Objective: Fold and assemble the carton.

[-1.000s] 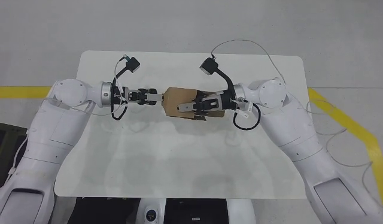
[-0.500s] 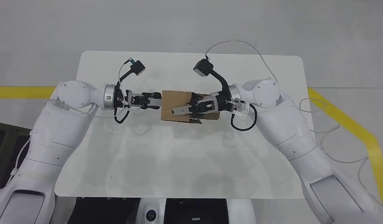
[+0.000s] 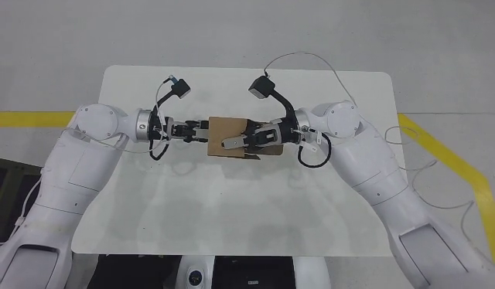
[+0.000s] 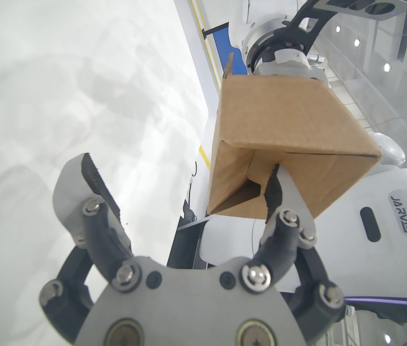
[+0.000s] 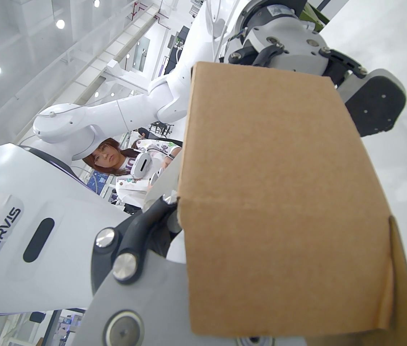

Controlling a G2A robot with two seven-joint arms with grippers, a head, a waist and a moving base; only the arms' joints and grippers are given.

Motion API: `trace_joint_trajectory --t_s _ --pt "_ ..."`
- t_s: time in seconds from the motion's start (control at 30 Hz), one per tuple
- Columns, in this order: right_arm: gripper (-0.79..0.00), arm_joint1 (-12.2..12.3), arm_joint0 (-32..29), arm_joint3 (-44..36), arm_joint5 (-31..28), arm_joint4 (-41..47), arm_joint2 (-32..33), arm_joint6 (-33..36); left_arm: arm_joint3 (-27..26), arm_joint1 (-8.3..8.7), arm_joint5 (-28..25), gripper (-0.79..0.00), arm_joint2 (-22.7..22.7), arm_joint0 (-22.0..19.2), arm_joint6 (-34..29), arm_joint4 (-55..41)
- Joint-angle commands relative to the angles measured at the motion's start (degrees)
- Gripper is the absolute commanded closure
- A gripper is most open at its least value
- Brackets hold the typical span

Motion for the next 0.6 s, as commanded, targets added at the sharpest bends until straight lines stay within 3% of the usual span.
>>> trace_joint_trajectory --t_s 0.0,0.57 --pt "0.0 -0.08 0.04 0.2 -0.04 0.27 -0.09 0.15 0.0 -0.05 0.0 -0.785 0.17 -0.08 -0.09 -0.1" --pt "0.0 -0.26 -0.14 1.94 -0.38 1.71 0.58 1.5 1.57 -0.28 -0.68 -0.785 0.3 -0.88 -0.13 -0.85"
